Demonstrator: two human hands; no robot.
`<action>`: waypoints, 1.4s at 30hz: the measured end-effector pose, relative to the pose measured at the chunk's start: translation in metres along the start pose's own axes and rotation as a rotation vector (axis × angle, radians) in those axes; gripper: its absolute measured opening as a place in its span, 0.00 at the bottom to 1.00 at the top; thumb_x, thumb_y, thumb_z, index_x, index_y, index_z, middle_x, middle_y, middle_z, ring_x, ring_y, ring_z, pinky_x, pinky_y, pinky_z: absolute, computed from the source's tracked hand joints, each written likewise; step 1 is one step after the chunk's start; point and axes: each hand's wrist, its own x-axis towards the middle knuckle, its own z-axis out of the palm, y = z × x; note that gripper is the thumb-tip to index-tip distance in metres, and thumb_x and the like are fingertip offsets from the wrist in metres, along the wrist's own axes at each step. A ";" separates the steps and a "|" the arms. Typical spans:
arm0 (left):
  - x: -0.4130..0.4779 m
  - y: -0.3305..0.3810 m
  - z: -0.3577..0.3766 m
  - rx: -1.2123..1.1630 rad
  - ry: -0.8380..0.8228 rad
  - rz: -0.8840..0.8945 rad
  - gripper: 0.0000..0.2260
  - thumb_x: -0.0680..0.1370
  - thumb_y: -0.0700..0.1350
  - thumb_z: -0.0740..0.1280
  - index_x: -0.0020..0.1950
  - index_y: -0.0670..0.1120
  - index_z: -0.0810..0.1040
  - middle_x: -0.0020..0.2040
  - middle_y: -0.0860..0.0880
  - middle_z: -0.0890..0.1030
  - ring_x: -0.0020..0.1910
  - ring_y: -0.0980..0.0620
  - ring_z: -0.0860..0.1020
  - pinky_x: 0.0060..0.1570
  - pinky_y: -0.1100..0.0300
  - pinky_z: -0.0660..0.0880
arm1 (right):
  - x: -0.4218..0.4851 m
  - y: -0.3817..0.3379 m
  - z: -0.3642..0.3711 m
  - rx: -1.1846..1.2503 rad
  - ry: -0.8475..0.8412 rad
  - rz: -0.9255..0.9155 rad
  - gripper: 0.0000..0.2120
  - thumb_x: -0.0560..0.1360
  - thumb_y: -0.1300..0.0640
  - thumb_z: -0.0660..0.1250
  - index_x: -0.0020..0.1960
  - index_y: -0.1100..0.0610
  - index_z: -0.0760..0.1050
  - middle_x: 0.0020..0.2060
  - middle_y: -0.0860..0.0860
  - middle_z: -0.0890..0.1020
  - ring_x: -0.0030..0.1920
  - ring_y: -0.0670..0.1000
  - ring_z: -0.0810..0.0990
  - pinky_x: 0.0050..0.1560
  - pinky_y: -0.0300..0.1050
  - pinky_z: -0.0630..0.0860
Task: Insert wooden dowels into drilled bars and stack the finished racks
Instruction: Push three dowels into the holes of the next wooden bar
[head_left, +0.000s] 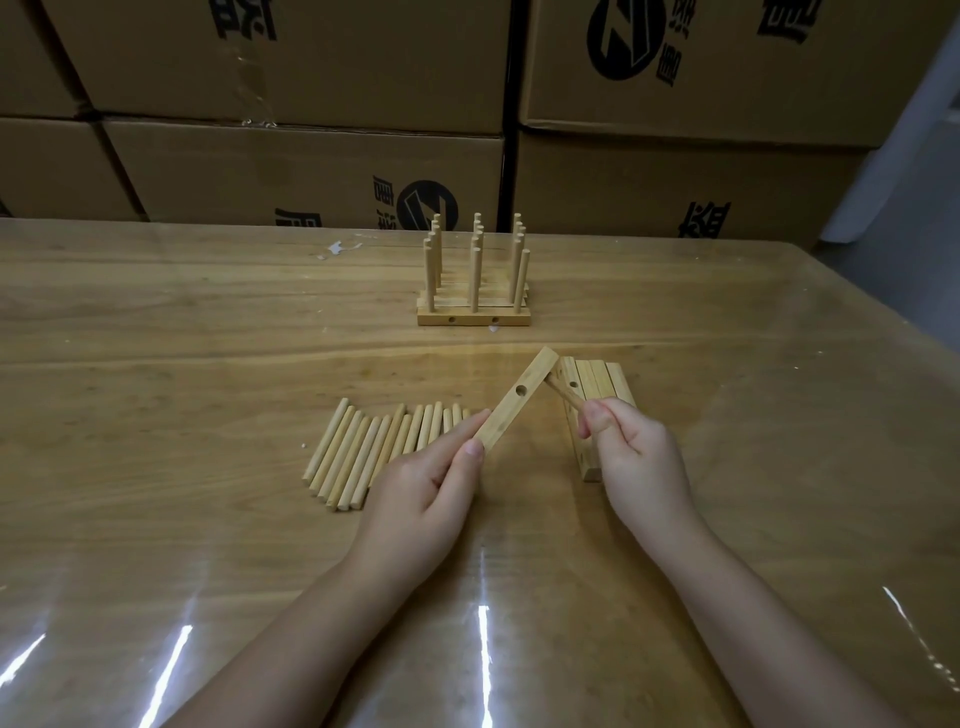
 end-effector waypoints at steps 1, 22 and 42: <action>0.000 0.000 0.000 0.008 0.002 0.008 0.15 0.75 0.60 0.54 0.61 0.67 0.69 0.39 0.48 0.83 0.40 0.52 0.79 0.42 0.49 0.77 | 0.001 -0.001 -0.001 0.020 -0.017 0.016 0.16 0.79 0.54 0.58 0.33 0.54 0.71 0.21 0.45 0.64 0.24 0.43 0.64 0.25 0.35 0.61; 0.000 -0.006 0.002 0.094 -0.050 0.063 0.16 0.77 0.59 0.54 0.64 0.64 0.70 0.38 0.50 0.83 0.34 0.52 0.80 0.35 0.47 0.77 | -0.007 -0.006 0.009 -0.436 0.122 -0.354 0.11 0.78 0.57 0.59 0.53 0.63 0.76 0.41 0.54 0.83 0.37 0.56 0.81 0.32 0.40 0.68; 0.001 -0.002 -0.003 -0.052 -0.115 -0.058 0.19 0.75 0.61 0.58 0.64 0.63 0.74 0.54 0.61 0.83 0.52 0.58 0.80 0.49 0.48 0.79 | 0.003 -0.013 -0.005 0.234 -0.216 0.110 0.14 0.81 0.55 0.56 0.38 0.56 0.72 0.23 0.43 0.65 0.23 0.41 0.62 0.25 0.32 0.60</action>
